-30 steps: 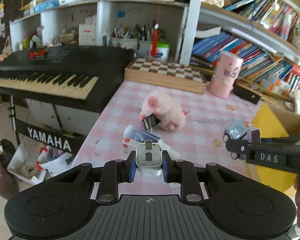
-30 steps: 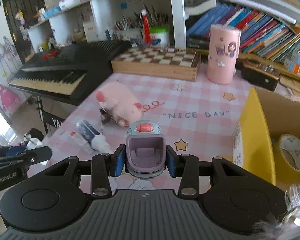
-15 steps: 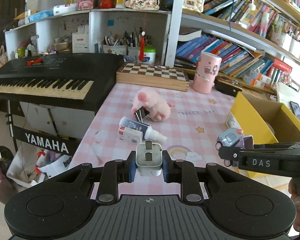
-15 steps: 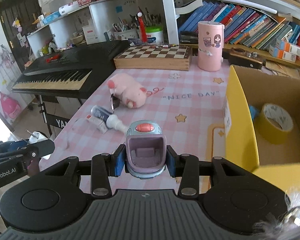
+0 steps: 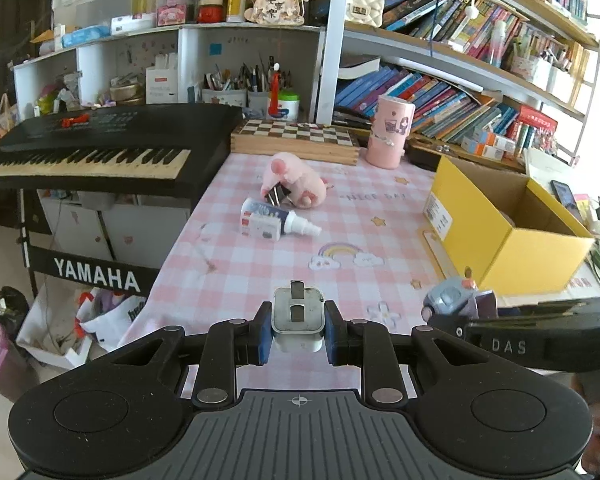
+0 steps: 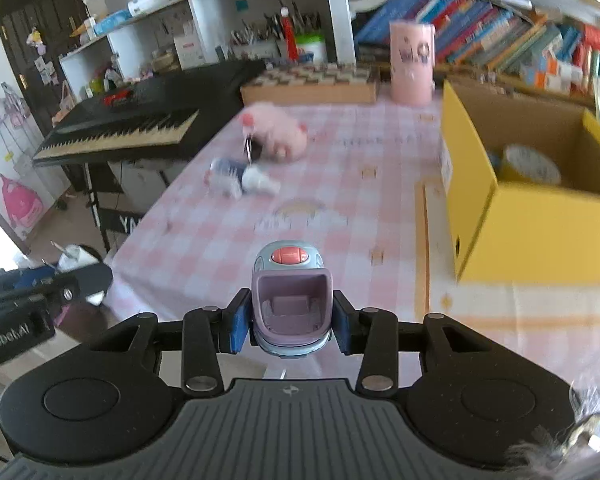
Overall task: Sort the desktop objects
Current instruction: 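Lift the plug and toy car with both tools toward the yellow box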
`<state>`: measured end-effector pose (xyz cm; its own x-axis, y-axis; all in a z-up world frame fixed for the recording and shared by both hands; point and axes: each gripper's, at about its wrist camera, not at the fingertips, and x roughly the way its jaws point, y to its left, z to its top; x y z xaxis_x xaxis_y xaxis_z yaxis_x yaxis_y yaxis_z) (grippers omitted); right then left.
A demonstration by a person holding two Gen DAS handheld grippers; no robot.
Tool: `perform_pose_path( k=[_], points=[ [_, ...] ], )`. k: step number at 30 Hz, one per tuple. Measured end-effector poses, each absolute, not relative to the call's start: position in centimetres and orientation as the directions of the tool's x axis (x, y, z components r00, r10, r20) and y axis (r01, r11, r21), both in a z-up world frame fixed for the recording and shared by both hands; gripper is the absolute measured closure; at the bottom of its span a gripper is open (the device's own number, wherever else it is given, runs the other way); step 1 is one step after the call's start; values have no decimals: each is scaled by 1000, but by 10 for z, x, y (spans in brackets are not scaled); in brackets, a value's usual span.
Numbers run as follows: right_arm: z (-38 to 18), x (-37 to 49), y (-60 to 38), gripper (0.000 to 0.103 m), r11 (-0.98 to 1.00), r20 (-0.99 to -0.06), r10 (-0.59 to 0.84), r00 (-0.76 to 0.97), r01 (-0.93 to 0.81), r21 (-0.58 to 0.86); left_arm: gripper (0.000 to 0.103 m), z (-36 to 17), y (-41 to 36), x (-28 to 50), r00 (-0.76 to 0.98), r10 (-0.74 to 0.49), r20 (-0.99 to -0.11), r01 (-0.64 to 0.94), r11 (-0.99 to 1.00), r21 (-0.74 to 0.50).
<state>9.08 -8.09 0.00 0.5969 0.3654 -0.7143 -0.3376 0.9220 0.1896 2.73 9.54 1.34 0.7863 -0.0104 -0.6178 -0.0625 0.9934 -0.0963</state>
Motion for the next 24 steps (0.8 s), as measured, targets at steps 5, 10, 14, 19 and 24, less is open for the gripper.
perform_pose_path(
  k=[5, 10, 14, 19, 24],
  points=[
    [-3, 53, -91, 64, 934, -716, 344, 608, -298, 196, 79, 11, 91, 3, 776, -41, -629, -31, 994, -104],
    [-4, 26, -108, 64, 950, -719, 309, 623, -238, 202, 79, 10, 79, -9, 766, -95, -635, 35, 994, -107],
    [-6, 10, -125, 64, 963, -725, 271, 634, -172, 209, 79, 9, 63, -13, 756, -149, -638, 107, 989, -104],
    [-9, -3, -143, 64, 972, -741, 231, 630, -110, 209, 79, 7, 43, -13, 737, -211, -642, 188, 976, -105],
    [-9, -12, -165, 64, 978, -744, 185, 642, -46, 203, 79, 5, 21, -5, 710, -265, -652, 259, 960, -108]
  ],
)
